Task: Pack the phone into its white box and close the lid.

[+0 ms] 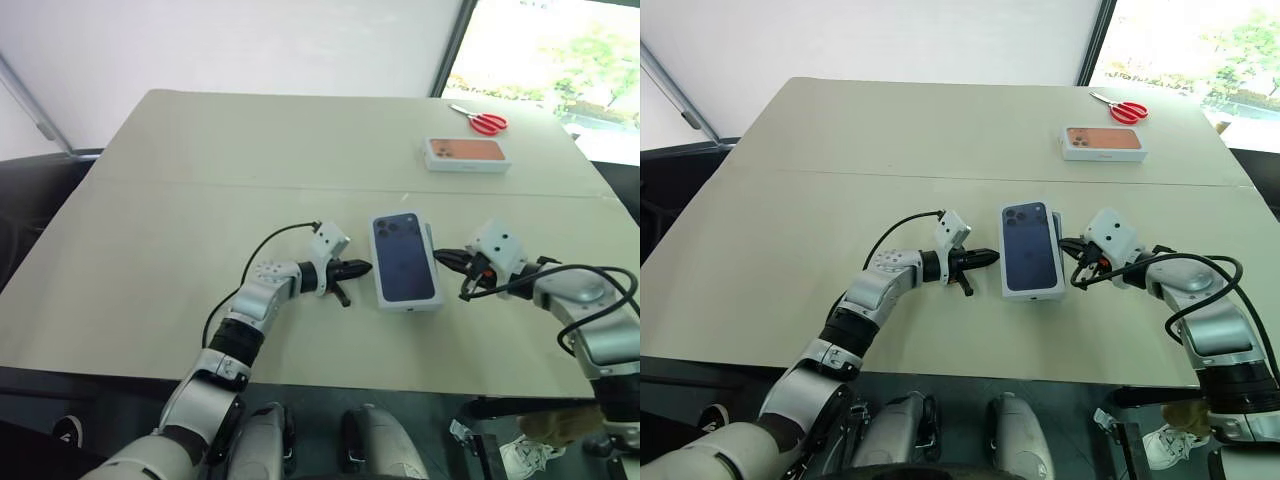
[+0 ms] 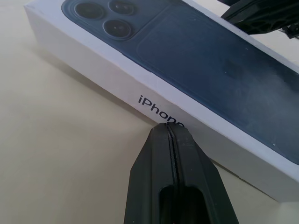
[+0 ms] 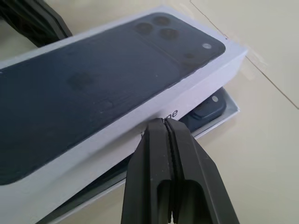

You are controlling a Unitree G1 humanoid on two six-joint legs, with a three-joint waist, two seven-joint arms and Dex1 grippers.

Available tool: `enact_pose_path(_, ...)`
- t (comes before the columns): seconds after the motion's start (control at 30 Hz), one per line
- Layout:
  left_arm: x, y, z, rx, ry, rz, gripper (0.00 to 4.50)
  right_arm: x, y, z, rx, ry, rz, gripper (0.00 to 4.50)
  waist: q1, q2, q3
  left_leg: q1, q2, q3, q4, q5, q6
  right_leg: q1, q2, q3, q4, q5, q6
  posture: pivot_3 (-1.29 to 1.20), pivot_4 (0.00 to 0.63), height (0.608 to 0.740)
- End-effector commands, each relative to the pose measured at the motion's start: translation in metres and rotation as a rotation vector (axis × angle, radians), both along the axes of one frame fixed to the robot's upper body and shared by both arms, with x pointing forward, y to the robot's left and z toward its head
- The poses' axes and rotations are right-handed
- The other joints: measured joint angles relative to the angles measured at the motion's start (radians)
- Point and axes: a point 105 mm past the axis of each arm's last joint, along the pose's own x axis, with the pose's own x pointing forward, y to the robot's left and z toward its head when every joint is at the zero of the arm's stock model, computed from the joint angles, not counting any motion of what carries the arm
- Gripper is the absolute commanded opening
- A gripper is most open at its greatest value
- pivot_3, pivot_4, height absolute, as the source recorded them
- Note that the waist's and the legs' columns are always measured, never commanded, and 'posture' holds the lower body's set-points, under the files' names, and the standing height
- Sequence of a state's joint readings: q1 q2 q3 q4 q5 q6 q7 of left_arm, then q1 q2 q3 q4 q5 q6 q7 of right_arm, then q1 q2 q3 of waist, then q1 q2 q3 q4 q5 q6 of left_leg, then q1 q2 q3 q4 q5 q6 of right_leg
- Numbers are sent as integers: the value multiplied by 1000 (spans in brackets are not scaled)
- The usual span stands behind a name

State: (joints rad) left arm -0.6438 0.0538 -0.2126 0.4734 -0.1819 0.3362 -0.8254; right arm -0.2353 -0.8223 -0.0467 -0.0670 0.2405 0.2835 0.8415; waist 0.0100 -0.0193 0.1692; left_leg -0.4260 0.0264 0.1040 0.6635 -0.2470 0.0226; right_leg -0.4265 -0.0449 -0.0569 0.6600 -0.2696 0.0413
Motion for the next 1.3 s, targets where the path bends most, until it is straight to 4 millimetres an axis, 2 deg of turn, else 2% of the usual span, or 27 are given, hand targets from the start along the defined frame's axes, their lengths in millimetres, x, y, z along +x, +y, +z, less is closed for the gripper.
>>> enact_pose_path(0.03,3,-8,15,-27,-50,-17,0,-1,11,11,35,-32,25,45,2,0,0,0,0,0,0,0,0,0,0,0,0,0,0,0,150,740)
enact_pose_path(0.13,5,-10,19,-26,-67,-12,0,0,14,12,25,-40,26,45,2,0,0,0,0,0,0,0,0,0,0,0,0,0,0,0,150,740)
enact_pose_path(0.6,8,-23,35,-79,-83,-15,0,-3,-6,9,-15,-26,-13,45,3,0,0,0,-1,0,0,0,0,0,0,0,0,0,0,0,150,740)
enact_pose_path(0.77,4,-32,32,-63,-75,-37,0,1,-11,9,15,-25,-44,45,3,0,0,0,-1,0,0,0,0,0,0,0,0,0,0,0,150,740)
enact_pose_path(0.9,-1,-39,29,-65,-70,-61,0,0,-14,6,-27,-23,-43,45,2,0,0,0,-1,0,1,0,0,0,0,0,1,0,0,0,150,740)
enact_pose_path(1.3,-1,-34,24,-41,-79,-62,0,-8,-12,-7,-66,9,-28,45,3,0,0,0,-1,0,1,0,0,0,0,0,1,0,0,0,150,740)
